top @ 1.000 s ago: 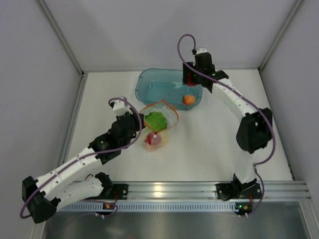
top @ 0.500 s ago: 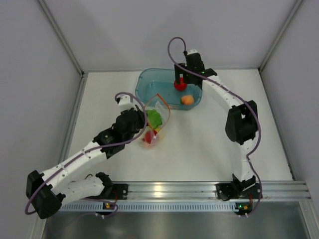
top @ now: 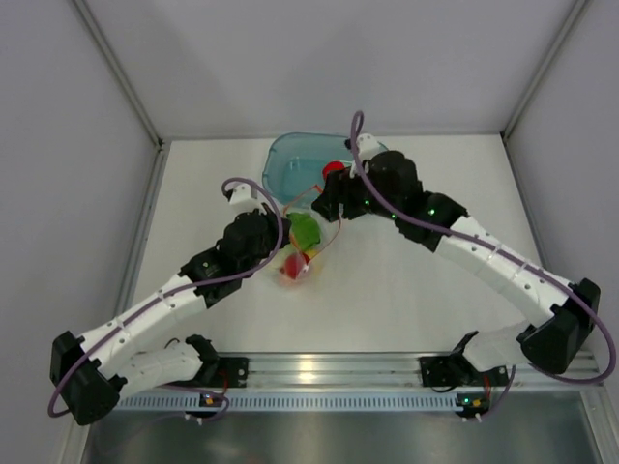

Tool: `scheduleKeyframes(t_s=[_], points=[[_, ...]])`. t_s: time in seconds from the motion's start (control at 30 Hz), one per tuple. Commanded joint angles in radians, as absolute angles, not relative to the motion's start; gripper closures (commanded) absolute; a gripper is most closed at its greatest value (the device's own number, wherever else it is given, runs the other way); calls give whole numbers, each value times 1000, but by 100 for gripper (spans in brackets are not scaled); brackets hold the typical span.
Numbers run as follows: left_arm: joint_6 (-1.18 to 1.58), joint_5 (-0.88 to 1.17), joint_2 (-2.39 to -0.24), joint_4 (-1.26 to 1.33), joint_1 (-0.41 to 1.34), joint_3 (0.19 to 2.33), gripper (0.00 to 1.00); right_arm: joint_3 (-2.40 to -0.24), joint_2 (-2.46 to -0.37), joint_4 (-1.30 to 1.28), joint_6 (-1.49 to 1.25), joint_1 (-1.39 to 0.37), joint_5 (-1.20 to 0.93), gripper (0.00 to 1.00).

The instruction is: Open the zip-top bag and remove the fake food

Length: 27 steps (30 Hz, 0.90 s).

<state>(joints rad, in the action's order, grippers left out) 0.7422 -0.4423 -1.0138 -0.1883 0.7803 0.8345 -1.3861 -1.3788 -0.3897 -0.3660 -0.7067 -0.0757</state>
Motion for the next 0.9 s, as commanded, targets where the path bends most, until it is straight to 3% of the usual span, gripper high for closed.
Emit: scheduleKeyframes(t_s=[0.0,0.2,0.53,0.87], points=[[808,-422,-988,-153,779,873,100,-1303,-1348,-304,-430,-857,-14,35],[815,-374,-983,-152,781,868,100,-1232,-1354,-322,-454,-957,127,38],[864,-311,-945,-40,805,775,100,-1117,-1440,-235,-517,-1003,166,46],[951,-460,-879,-11,870,667,100,-1009,-1477,-129,-600,-1084,143,34]])
